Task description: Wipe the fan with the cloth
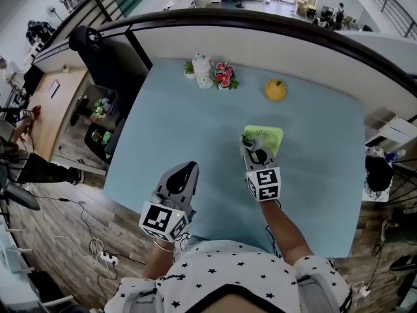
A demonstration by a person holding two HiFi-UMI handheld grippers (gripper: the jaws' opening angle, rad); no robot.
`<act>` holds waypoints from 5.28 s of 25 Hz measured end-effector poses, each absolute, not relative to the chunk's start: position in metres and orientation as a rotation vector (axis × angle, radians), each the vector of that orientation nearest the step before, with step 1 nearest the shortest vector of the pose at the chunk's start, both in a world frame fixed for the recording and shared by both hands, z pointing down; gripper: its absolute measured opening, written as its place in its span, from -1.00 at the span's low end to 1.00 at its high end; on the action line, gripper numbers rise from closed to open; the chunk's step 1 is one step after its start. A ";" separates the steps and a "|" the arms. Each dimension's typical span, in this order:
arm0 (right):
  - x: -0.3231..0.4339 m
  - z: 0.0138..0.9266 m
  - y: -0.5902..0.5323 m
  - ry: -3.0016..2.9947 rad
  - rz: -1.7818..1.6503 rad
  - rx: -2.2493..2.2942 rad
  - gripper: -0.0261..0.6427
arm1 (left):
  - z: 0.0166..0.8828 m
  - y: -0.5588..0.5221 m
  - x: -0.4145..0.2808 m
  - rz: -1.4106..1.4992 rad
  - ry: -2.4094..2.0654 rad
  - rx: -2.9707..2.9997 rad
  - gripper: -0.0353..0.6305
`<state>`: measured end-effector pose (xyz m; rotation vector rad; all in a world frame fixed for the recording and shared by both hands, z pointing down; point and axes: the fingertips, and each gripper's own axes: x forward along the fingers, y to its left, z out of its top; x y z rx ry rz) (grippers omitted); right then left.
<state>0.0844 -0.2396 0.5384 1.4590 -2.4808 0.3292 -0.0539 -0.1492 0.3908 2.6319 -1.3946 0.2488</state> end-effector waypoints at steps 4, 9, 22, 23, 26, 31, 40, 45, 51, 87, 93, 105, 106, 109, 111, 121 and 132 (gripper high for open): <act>0.083 0.548 -0.240 -2.448 0.349 1.451 -0.79 | 0.389 -0.146 -0.062 0.251 -1.425 2.612 -0.80; 0.086 0.553 -0.243 -2.438 0.350 1.456 -0.79 | 0.392 -0.144 -0.064 0.258 -1.432 2.604 -0.80; 0.148 0.537 -0.243 -2.372 0.359 1.633 -0.79 | 0.392 -0.139 -0.048 0.251 -1.393 2.630 -0.80; 0.156 0.537 -0.242 -2.359 0.360 1.653 -0.79 | 0.392 -0.138 -0.046 0.251 -1.387 2.633 -0.80; 0.180 0.538 -0.240 -2.315 0.370 1.710 -0.79 | 0.392 -0.137 -0.041 0.254 -1.371 2.642 -0.79; 0.206 0.548 -0.237 -2.251 0.396 1.769 -0.79 | 0.394 -0.137 -0.038 0.258 -1.363 2.645 -0.80; 0.206 0.543 -0.235 -2.266 0.397 1.796 -0.79 | 0.393 -0.136 -0.040 0.248 -1.357 2.648 -0.79; 0.169 0.523 -0.229 -2.398 0.350 1.721 -0.79 | 0.394 -0.134 -0.044 0.246 -1.366 2.636 -0.80; 0.107 0.548 -0.218 -2.448 0.331 1.499 -0.79 | 0.395 -0.134 -0.052 0.247 -1.388 2.622 -0.79; 0.143 0.578 -0.230 -2.301 0.365 1.628 -0.79 | 0.396 -0.124 -0.059 0.287 -1.430 2.593 -0.80; 0.182 0.581 -0.227 -2.247 0.414 1.725 -0.79 | 0.397 -0.124 -0.046 0.297 -1.400 2.607 -0.80; 0.217 0.595 -0.220 -2.183 0.510 1.805 -0.79 | 0.398 -0.128 -0.026 0.307 -1.359 2.630 -0.80; 0.215 0.591 -0.219 -2.194 0.504 1.811 -0.79 | 0.398 -0.129 -0.026 0.306 -1.357 2.630 -0.80; 0.199 0.581 -0.214 -2.250 0.470 1.785 -0.79 | 0.400 -0.130 -0.028 0.308 -1.358 2.626 -0.80; 0.180 0.576 -0.211 -2.297 0.445 1.729 -0.79 | 0.401 -0.130 -0.029 0.306 -1.360 2.621 -0.79; 0.093 0.597 -0.206 -2.364 0.348 1.418 -0.78 | 0.399 -0.131 -0.050 0.294 -1.416 2.593 -0.80; 0.101 0.615 -0.215 -2.290 0.332 1.442 -0.78 | 0.402 -0.127 -0.070 0.267 -1.455 2.543 -0.80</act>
